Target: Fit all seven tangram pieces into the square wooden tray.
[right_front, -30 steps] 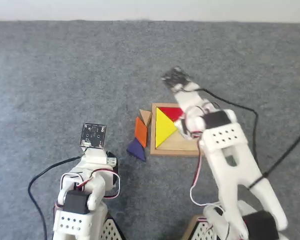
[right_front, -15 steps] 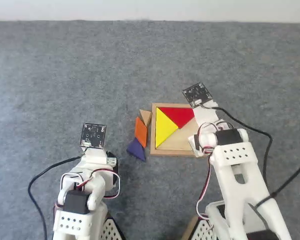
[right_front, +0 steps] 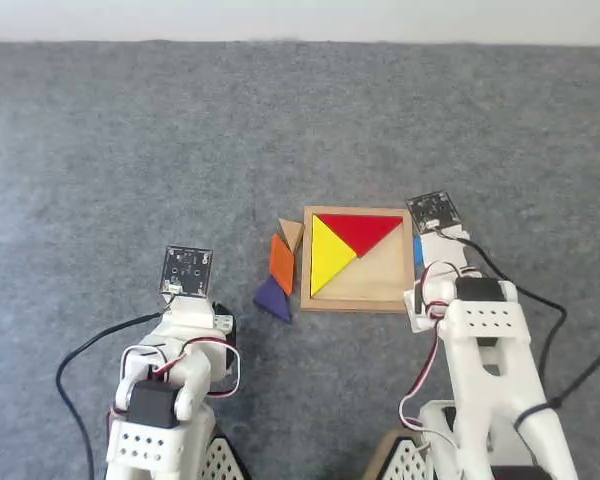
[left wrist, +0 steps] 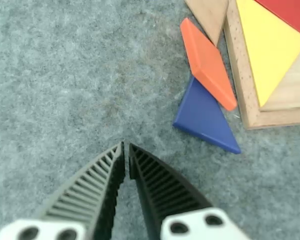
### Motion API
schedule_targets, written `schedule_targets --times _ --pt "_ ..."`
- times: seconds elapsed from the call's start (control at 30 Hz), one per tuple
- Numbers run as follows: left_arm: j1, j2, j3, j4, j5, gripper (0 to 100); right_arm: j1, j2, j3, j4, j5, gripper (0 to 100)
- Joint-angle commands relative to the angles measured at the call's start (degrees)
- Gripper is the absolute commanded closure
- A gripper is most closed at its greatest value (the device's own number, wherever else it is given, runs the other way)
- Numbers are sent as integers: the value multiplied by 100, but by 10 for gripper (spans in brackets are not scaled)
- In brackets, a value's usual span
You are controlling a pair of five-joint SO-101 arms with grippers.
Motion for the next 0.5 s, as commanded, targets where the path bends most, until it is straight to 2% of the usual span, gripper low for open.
schedule_targets --times 0.0,0.1,0.13,0.27,0.47 --pt "-70 -123 -66 -580 -44 986 -31 -224 -26 -136 -79 713" --pt "-510 -123 -84 -1020 -193 985 -31 -251 9 -145 -53 713" --pt "-668 -123 -154 -1134 -554 985 -22 -251 9 -127 -53 713" --pt "-1266 -97 -646 -1459 -2734 986 207 -251 9 -145 -79 713" --pt "-747 484 -1323 -1521 -2725 984 804 -251 -105 -127 -105 713"
